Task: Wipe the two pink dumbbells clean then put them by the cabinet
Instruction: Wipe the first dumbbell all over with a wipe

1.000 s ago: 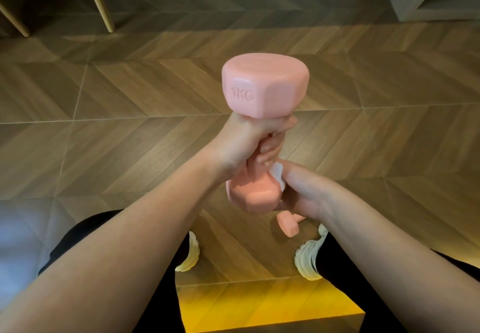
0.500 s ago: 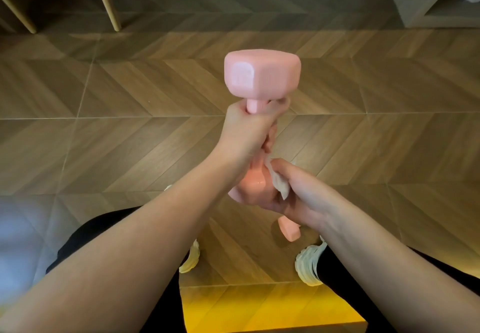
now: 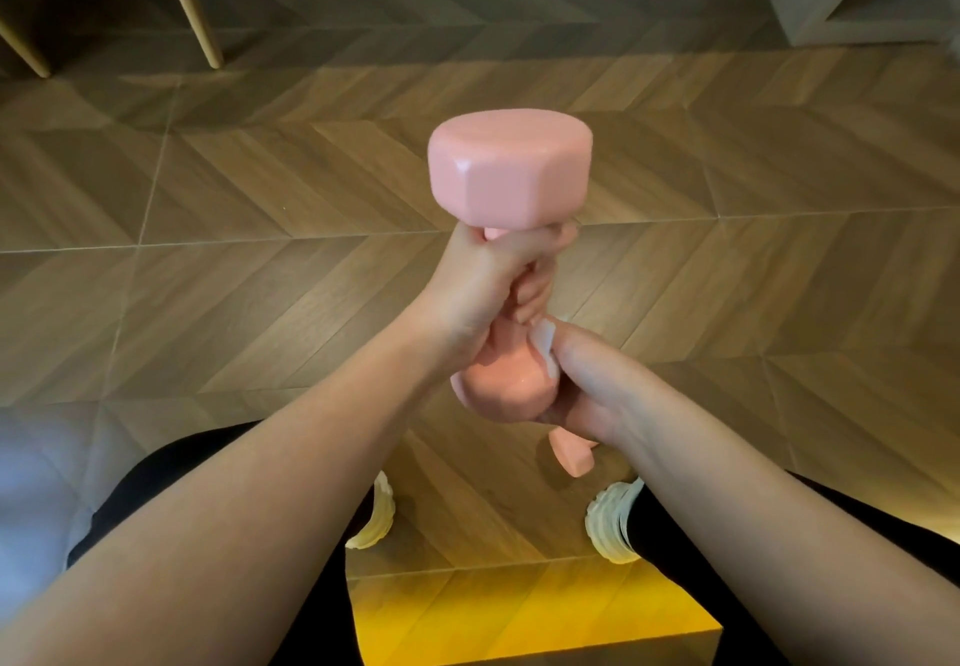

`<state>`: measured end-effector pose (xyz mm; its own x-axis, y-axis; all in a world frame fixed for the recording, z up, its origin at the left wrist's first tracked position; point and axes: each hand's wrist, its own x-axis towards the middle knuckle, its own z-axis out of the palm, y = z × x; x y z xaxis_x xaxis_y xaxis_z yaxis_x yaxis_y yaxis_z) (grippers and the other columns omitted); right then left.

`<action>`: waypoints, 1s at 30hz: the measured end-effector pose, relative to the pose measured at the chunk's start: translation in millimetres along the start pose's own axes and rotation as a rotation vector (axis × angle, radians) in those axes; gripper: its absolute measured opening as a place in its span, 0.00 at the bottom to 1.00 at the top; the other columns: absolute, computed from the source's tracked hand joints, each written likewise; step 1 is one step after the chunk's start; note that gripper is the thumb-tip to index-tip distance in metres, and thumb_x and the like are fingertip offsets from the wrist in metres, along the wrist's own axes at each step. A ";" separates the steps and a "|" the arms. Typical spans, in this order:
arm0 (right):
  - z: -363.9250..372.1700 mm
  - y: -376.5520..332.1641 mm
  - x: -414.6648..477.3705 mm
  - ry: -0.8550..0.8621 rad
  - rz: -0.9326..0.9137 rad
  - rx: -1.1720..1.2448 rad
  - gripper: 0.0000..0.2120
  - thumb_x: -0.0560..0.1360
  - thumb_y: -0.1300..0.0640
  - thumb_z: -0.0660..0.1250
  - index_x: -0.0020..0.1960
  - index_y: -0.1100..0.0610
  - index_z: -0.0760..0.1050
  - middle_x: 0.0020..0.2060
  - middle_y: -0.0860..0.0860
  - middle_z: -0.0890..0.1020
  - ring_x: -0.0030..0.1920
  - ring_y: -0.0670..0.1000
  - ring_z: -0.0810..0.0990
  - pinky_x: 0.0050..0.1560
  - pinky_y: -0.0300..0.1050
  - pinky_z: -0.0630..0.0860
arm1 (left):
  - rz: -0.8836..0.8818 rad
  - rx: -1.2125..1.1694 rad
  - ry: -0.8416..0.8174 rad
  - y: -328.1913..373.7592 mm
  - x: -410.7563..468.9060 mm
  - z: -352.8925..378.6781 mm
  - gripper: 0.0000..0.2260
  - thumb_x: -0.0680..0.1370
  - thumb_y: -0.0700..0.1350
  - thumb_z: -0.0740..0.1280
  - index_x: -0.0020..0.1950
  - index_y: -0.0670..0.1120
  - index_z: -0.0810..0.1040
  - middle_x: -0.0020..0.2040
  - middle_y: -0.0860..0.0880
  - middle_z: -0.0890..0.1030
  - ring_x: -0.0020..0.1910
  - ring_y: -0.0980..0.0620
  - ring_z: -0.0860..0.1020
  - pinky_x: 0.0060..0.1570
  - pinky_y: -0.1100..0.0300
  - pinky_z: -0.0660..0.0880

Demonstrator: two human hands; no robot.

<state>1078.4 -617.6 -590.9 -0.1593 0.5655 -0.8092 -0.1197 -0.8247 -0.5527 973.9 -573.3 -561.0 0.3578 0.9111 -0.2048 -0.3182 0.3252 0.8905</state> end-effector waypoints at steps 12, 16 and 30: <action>-11.9 6.3 -6.9 0.026 -0.123 0.115 0.12 0.81 0.56 0.60 0.50 0.57 0.82 0.39 0.53 0.85 0.46 0.52 0.84 0.53 0.52 0.80 | 0.003 0.037 0.237 -1.4 4.4 -3.9 0.13 0.76 0.43 0.69 0.32 0.45 0.73 0.27 0.47 0.72 0.27 0.49 0.71 0.33 0.57 0.69; -5.7 11.0 0.1 0.097 -0.132 0.138 0.06 0.80 0.56 0.63 0.52 0.58 0.77 0.31 0.48 0.85 0.36 0.45 0.85 0.42 0.45 0.81 | -0.011 0.041 0.387 -5.2 6.2 -1.2 0.16 0.75 0.42 0.71 0.31 0.44 0.69 0.24 0.47 0.67 0.24 0.49 0.65 0.30 0.56 0.64; 3.2 6.5 1.3 0.098 -0.057 0.163 0.09 0.79 0.52 0.67 0.53 0.57 0.80 0.45 0.53 0.86 0.45 0.51 0.84 0.45 0.47 0.79 | 0.029 0.075 0.088 0.9 -2.1 1.5 0.15 0.70 0.40 0.66 0.24 0.48 0.67 0.20 0.50 0.63 0.20 0.52 0.60 0.26 0.56 0.58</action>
<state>1074.3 -622.2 -594.9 -0.0522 0.6012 -0.7974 -0.2846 -0.7743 -0.5652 974.2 -575.3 -559.2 0.2697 0.9396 -0.2107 -0.2596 0.2816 0.9237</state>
